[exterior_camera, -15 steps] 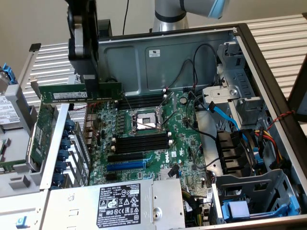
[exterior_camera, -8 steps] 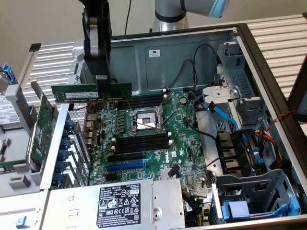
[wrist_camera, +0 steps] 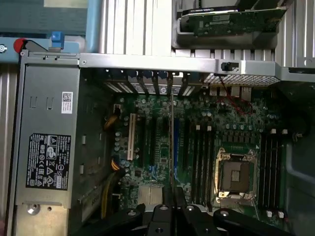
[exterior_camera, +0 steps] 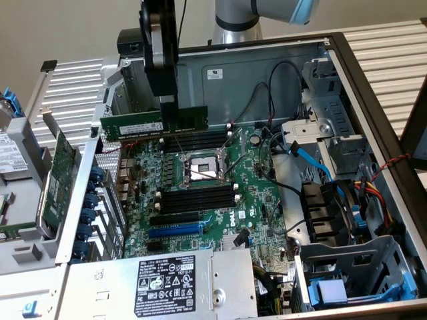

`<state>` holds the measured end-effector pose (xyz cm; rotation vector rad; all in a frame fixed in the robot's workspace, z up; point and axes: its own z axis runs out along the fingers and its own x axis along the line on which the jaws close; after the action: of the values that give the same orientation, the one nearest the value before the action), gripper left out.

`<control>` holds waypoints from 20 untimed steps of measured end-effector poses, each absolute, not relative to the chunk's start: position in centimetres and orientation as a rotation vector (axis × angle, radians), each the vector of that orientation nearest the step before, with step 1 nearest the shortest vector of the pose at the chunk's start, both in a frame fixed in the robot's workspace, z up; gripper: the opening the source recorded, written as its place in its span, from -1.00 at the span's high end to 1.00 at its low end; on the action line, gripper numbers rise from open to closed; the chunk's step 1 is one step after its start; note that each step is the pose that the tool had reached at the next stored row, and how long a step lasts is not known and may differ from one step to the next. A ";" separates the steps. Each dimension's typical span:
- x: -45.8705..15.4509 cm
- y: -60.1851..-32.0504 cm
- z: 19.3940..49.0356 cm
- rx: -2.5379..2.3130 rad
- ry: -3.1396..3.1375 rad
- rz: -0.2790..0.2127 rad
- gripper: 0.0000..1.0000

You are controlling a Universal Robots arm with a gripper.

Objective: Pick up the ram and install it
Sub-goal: 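Pick up the ram and move it above insertion slot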

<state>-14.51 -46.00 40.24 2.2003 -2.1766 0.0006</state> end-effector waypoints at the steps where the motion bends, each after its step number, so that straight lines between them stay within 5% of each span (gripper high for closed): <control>1: -14.1 -46.0 40.2 2.201 -2.177 0.001 0.76; 20: -11.9 -42.1 39.2 2.206 -2.179 -0.005 0.76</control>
<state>-11.86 -42.07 39.18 2.2062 -2.1790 -0.0052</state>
